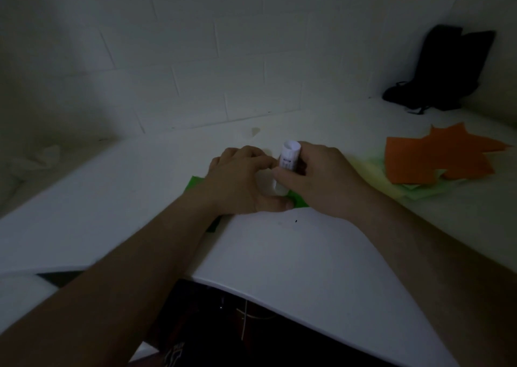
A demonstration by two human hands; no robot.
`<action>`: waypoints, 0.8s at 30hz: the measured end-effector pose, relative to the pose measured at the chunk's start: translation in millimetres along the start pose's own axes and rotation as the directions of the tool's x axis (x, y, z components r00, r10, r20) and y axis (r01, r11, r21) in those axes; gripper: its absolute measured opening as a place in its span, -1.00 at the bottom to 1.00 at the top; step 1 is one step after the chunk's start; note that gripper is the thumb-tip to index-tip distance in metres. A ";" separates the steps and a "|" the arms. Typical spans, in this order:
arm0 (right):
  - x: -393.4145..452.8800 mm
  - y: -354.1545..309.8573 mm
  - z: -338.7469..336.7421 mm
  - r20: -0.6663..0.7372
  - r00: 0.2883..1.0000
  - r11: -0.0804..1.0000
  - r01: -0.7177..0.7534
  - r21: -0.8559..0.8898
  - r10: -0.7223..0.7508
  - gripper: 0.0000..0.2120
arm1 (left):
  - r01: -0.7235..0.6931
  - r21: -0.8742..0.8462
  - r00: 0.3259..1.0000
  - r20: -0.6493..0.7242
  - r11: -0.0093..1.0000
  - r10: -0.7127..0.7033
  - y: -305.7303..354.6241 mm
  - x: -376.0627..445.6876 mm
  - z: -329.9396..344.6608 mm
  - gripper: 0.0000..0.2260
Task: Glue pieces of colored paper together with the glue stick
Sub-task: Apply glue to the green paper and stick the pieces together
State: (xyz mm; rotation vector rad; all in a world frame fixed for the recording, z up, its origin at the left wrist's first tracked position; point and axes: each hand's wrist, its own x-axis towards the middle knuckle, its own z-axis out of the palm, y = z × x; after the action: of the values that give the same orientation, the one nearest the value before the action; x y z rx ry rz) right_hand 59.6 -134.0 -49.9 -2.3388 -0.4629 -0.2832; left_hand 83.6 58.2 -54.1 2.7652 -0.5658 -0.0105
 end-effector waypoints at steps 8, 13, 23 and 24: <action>4.0 3.7 -14.5 -0.129 0.979 0.954 -0.119 0.276 0.160 -0.83 | -0.009 -0.004 1.000 -0.002 1.000 0.009 -2.1 -0.5 -0.5 -0.23; 1.3 10.2 -17.9 -0.083 0.993 0.994 -0.078 0.078 0.085 -0.81 | -0.009 -0.022 1.000 0.004 1.000 0.009 -1.0 -1.0 -1.1 -0.29; 0.5 7.8 -13.3 0.059 0.998 0.999 0.011 -0.045 -0.008 -0.87 | 0.006 0.001 1.000 -0.005 1.000 -0.006 -0.9 -0.7 0.0 -0.19; 0.6 7.3 -15.2 0.063 0.998 0.999 0.009 -0.048 -0.006 -0.86 | 0.005 -0.004 1.000 -0.008 1.000 -0.005 -1.4 -0.7 -0.1 -0.21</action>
State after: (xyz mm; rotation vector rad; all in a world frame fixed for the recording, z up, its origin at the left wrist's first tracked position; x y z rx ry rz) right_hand 62.1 -149.4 -43.4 -2.3986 -0.5008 -0.2274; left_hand 83.5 59.6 -54.5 2.7617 -0.5562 -0.0013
